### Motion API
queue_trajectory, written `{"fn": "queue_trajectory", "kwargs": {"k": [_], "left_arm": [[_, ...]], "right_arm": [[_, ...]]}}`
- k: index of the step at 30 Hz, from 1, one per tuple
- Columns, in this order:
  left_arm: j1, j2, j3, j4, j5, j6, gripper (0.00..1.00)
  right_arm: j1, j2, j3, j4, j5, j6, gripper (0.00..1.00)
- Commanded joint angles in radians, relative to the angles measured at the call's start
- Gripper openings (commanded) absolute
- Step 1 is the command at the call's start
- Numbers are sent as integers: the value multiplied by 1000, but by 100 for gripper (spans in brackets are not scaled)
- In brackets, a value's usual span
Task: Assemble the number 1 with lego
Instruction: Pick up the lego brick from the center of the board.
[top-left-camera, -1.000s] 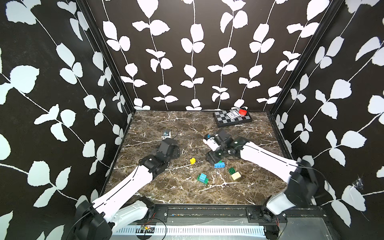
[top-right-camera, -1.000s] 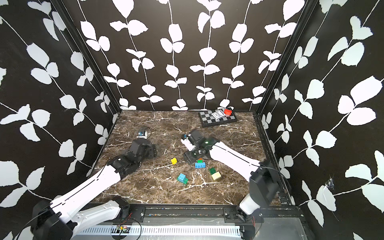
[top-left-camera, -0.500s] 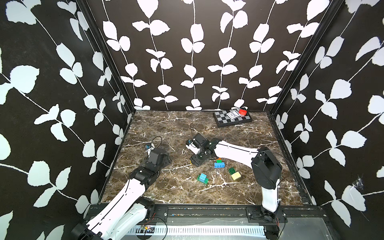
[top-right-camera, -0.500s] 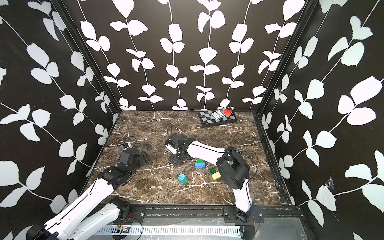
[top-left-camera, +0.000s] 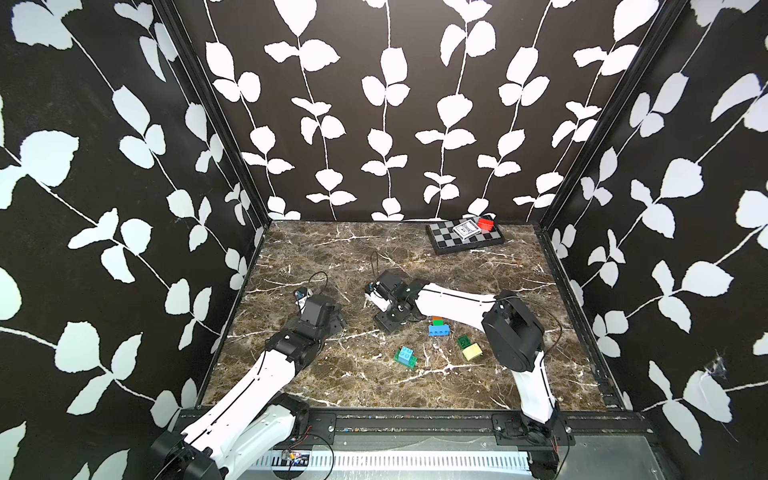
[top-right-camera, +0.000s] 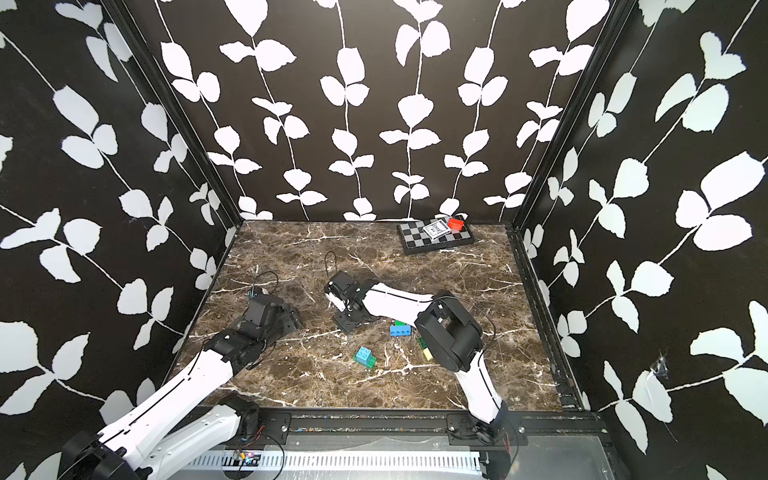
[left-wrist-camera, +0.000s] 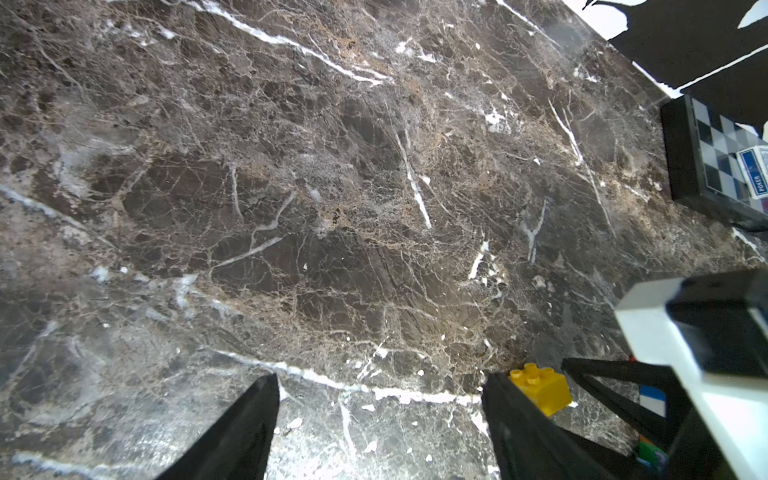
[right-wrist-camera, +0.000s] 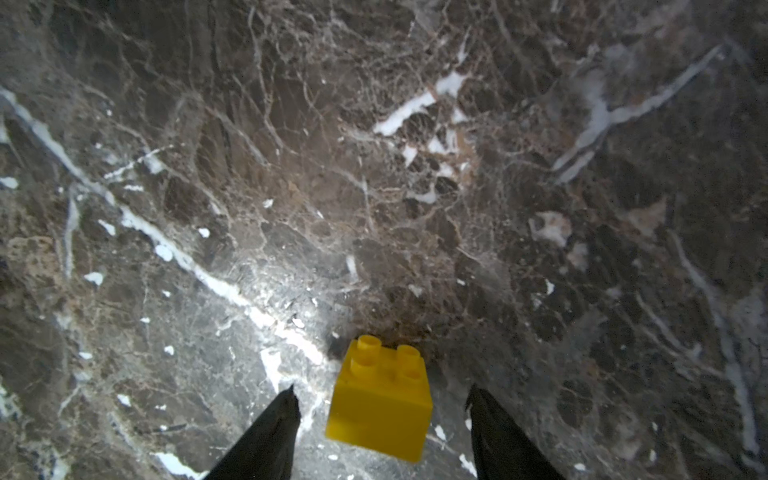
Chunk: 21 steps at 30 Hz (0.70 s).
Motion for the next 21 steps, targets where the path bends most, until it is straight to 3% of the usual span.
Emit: {"fn": "queue_trajectory", "kwargs": {"k": [1,12,21], "left_arm": [[7,-15,10,-8,0,9,80],[11,-11,15,-11,8,18,79],[12,-16,22,-25,6,24,79]], "right_arm": [[7,26,50,0,22,24,62],[6,35,41,0,41,25,53],[6,44,42,11,19,22,37]]}}
